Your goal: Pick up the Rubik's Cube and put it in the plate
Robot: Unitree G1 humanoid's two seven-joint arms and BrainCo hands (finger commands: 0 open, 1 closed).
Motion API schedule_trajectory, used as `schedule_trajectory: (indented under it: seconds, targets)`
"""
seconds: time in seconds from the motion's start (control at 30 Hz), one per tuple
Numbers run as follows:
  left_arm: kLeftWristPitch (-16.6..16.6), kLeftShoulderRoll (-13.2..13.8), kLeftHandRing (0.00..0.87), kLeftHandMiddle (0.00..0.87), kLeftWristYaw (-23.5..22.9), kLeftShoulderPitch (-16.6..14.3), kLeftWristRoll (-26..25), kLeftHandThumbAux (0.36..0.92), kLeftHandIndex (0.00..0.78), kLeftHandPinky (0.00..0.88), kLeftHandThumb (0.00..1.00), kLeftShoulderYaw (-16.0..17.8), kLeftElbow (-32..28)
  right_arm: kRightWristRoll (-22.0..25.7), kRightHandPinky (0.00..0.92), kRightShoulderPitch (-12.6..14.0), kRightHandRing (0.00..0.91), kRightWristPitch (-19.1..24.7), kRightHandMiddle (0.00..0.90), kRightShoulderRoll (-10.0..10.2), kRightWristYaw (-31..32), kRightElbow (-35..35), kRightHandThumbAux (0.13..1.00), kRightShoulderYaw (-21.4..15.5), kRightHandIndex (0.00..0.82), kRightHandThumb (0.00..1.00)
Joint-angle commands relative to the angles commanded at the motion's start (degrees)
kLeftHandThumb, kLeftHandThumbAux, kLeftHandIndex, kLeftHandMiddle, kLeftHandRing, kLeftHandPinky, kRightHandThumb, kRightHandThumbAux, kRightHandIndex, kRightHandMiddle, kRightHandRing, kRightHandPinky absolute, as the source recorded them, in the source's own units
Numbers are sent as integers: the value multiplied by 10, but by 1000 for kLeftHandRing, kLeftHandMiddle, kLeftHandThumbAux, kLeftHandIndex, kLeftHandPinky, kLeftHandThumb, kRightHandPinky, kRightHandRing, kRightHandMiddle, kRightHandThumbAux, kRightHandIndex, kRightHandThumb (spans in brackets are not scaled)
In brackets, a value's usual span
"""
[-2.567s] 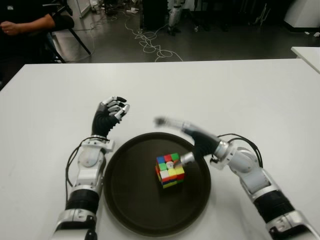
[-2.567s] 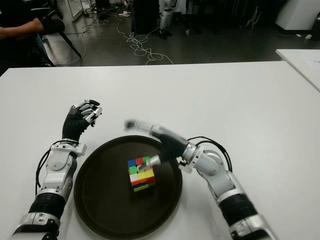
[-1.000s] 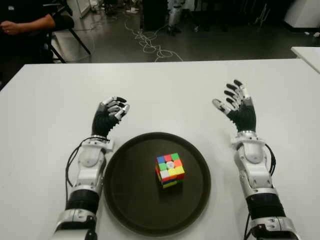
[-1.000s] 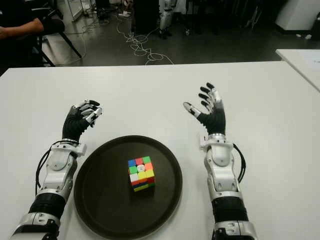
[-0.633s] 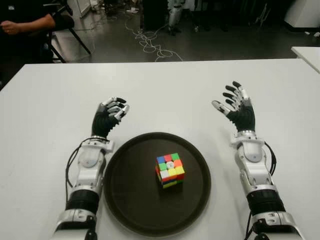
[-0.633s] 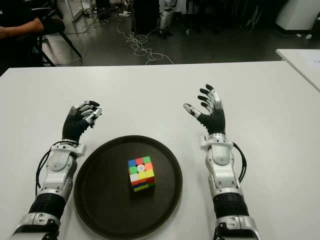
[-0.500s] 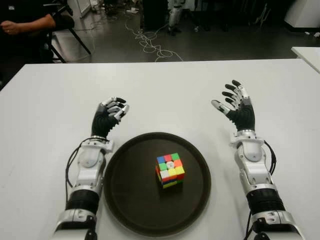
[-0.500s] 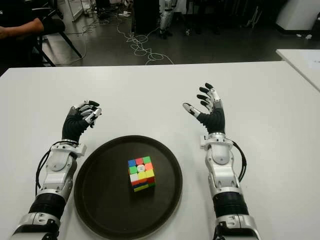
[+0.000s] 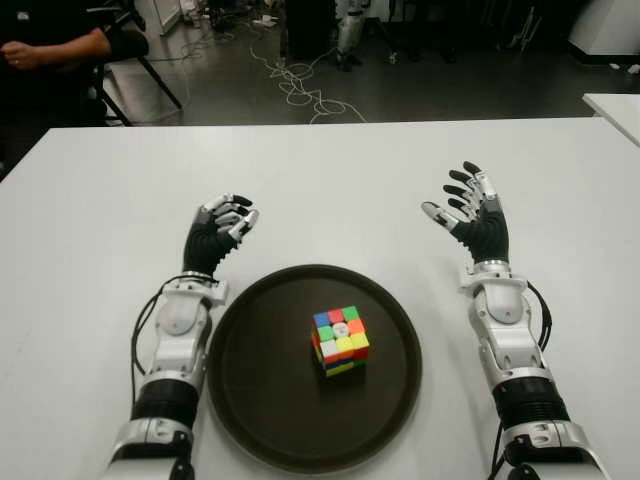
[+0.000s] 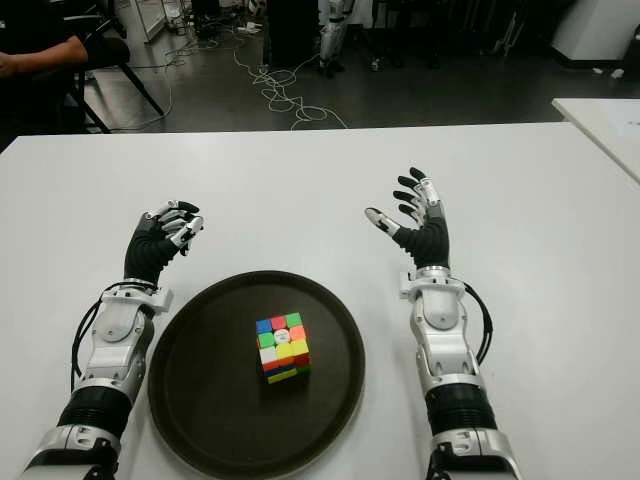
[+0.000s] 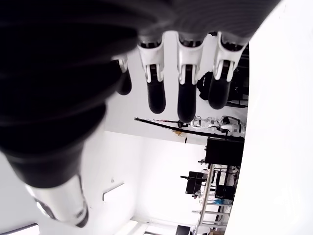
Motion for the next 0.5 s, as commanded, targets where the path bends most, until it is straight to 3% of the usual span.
schedule_trajectory:
  seconds: [0.5]
  targets:
    - [-13, 1, 733, 570, 17, -3, 8, 658, 423, 766, 846, 3, 9, -5, 224, -3, 219, 6, 210, 2, -6, 3, 757, 2, 137, 114]
